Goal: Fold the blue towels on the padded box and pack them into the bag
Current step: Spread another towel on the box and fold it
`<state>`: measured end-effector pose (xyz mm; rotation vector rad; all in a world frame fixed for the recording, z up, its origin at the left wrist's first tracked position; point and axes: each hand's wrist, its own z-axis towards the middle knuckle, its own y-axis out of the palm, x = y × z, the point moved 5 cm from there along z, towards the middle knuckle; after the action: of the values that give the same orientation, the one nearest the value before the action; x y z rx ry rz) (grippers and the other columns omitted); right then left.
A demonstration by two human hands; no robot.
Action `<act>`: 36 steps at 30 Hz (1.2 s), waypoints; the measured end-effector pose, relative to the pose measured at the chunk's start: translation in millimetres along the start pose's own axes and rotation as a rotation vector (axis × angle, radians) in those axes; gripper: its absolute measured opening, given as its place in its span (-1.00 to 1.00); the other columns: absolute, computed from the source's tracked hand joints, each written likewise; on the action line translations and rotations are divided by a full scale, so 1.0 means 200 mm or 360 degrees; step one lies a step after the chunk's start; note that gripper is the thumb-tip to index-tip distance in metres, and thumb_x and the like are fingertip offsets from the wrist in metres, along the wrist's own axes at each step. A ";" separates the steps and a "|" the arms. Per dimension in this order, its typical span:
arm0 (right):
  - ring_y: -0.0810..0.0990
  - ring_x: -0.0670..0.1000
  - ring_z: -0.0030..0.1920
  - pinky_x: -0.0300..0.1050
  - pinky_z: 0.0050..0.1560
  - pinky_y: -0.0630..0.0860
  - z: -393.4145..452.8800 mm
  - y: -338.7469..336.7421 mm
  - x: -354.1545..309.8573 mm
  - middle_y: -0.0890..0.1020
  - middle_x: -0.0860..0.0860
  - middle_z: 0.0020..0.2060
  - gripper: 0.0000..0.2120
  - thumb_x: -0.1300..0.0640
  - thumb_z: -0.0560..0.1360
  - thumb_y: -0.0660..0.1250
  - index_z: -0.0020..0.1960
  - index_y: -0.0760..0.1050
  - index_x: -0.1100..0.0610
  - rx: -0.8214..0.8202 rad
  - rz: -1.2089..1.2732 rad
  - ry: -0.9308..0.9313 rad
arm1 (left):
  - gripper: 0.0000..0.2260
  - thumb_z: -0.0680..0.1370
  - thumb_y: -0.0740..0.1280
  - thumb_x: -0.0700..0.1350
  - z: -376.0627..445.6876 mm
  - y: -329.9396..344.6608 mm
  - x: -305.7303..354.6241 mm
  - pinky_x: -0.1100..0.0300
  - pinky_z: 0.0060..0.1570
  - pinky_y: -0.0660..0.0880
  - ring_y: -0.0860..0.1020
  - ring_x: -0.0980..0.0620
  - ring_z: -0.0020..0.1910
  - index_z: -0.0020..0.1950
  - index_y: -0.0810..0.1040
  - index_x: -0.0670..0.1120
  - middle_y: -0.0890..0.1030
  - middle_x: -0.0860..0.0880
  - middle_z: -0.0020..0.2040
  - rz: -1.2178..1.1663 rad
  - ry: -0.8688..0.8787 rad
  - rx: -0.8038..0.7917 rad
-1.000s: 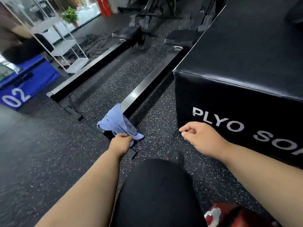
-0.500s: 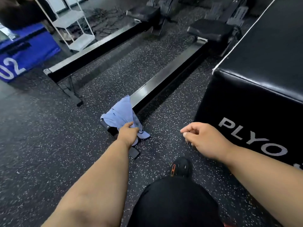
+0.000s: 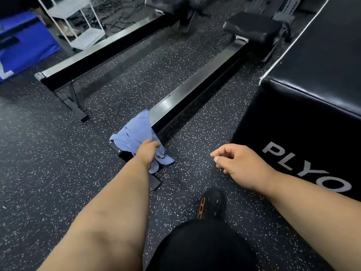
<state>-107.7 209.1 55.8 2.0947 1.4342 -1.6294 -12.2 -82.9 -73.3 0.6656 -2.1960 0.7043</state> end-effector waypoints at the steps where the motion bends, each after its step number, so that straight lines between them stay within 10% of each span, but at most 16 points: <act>1: 0.60 -0.01 -0.23 0.21 0.03 0.65 0.00 0.00 0.00 0.74 0.12 -0.09 -0.89 0.09 0.62 0.39 0.02 0.66 -0.09 0.0001 -0.0004 0.0003 | -0.87 0.66 0.29 -0.24 0.01 0.00 0.00 0.11 -0.27 0.28 0.35 0.04 -0.24 -0.08 0.46 -0.11 0.42 -0.04 -0.20 -0.0007 -0.0010 0.0011; 8: 0.59 -0.02 -0.24 -0.02 -0.15 0.58 0.01 -0.04 0.02 0.74 0.08 -0.11 -0.89 0.11 0.62 0.39 0.01 0.66 -0.07 0.0035 0.0031 0.0020 | -0.83 0.53 0.28 -0.26 0.03 -0.04 -0.04 0.16 -0.06 0.47 0.51 0.00 -0.11 -0.11 0.57 0.00 0.58 0.07 -0.12 -0.0116 0.0042 0.0059; 13: 0.56 -0.03 -0.25 -0.10 -0.22 0.51 -0.01 -0.07 0.00 0.72 0.14 -0.07 -0.89 0.12 0.63 0.37 0.04 0.66 -0.06 0.0074 0.0067 0.0013 | -0.54 0.45 0.25 -0.14 -0.04 -0.15 0.08 -0.03 0.36 0.50 0.59 -0.12 0.29 0.33 0.64 0.02 0.67 -0.04 0.27 -0.0223 0.0211 0.0127; 18: 0.57 -0.02 -0.23 -0.14 -0.22 0.52 -0.09 -0.14 -0.06 0.71 0.16 -0.06 -0.88 0.13 0.63 0.37 0.06 0.65 -0.06 0.0161 0.0104 -0.0064 | -0.53 0.50 0.16 -0.28 -0.30 -0.21 0.43 0.17 -0.01 0.44 0.46 0.09 -0.11 0.13 0.71 0.17 0.62 0.09 -0.13 -0.0482 0.0403 0.0090; 25: 0.60 0.01 -0.21 0.14 -0.03 0.64 -0.30 -0.27 -0.15 0.69 0.19 -0.09 -0.84 0.16 0.61 0.37 0.06 0.66 -0.07 0.0351 0.0189 -0.0180 | -0.52 0.54 0.17 -0.33 -0.66 -0.24 0.77 0.25 0.16 0.47 0.58 0.09 0.23 0.26 0.72 0.03 0.69 0.08 0.17 -0.0843 0.0699 -0.0043; 30: 0.60 -0.05 -0.22 -0.08 -0.11 0.60 -0.56 -0.38 -0.19 0.67 0.15 -0.17 -0.85 0.16 0.61 0.39 0.05 0.65 -0.08 0.0467 0.0243 -0.0216 | -0.63 0.61 0.24 -0.26 -1.03 -0.15 0.96 0.05 0.50 0.43 0.57 -0.05 0.42 0.34 0.69 -0.10 0.66 -0.09 0.30 -0.0998 0.0910 -0.0304; 36: 0.51 -0.12 -0.37 -0.30 -0.38 0.47 -0.89 -0.55 -0.23 0.56 -0.07 -0.33 -0.84 0.15 0.63 0.39 0.16 0.62 -0.05 0.0641 0.0356 -0.0297 | -0.49 0.57 0.01 -0.27 -1.58 0.05 1.06 0.15 0.22 0.41 0.53 -0.03 0.22 0.42 0.58 -0.24 0.64 -0.14 0.35 -0.0926 0.0954 -0.0818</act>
<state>-63.4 348.7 213.2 2.1236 0.8347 -2.0837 3.1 80.4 271.5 0.6626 -1.4302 0.0086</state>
